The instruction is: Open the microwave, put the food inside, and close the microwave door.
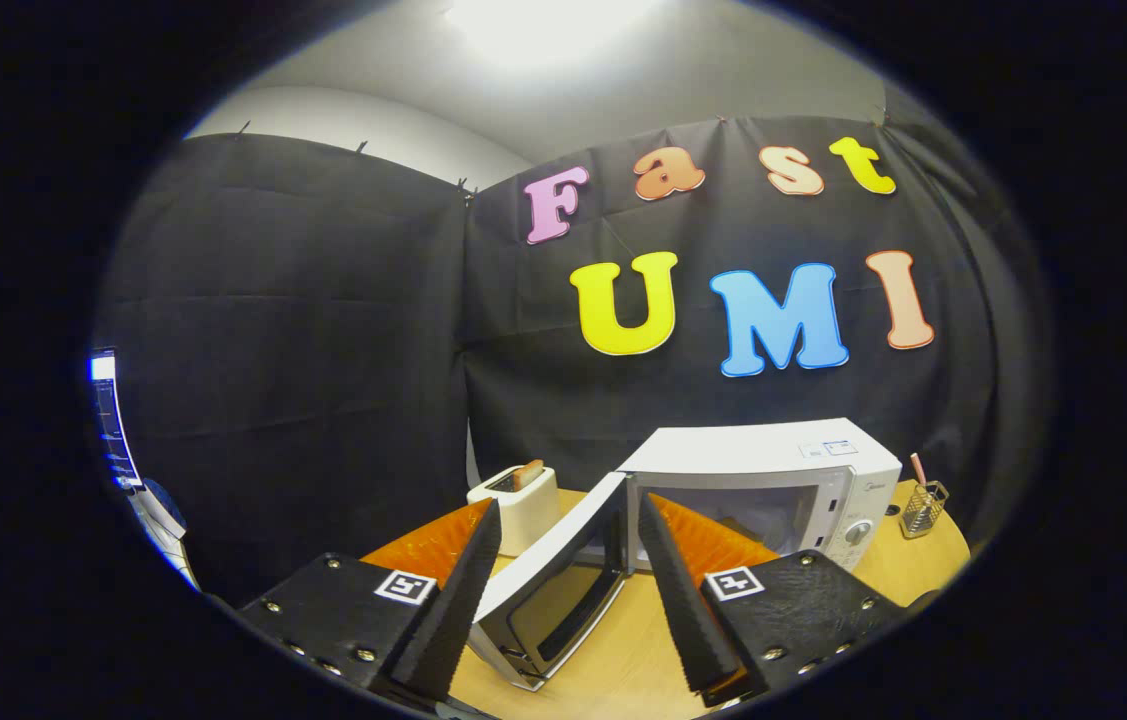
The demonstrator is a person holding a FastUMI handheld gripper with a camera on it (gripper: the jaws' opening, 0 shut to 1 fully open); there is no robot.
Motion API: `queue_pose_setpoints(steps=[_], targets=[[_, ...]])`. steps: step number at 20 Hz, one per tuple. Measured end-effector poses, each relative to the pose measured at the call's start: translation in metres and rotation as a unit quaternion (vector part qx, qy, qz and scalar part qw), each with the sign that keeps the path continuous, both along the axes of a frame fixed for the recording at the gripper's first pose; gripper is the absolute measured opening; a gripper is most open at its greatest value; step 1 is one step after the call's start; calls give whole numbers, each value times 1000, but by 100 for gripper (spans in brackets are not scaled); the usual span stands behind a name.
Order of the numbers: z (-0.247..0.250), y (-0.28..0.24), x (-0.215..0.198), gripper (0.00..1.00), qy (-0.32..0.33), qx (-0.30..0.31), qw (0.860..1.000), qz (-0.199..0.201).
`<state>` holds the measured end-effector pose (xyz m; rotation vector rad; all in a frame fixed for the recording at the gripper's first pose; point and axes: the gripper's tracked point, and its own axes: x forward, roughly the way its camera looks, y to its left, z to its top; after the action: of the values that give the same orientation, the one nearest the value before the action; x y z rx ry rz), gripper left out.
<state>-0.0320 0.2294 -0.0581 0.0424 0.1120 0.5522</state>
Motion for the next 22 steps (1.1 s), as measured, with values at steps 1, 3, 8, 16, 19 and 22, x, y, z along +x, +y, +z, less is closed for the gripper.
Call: queue_pose_setpoints(steps=[1,3,8,16,19,22], targets=[[1,8,-2,71,-2,-1,1000,9],[0,27,-7,53,-2,-1,999,35],[-12,74,-29,30,15,-13,993,115],[-30,110,-55,0,36,-16,981,189],[-51,122,-68,0,65,-26,975,211],[-79,128,-73,0,90,-43,970,222]])
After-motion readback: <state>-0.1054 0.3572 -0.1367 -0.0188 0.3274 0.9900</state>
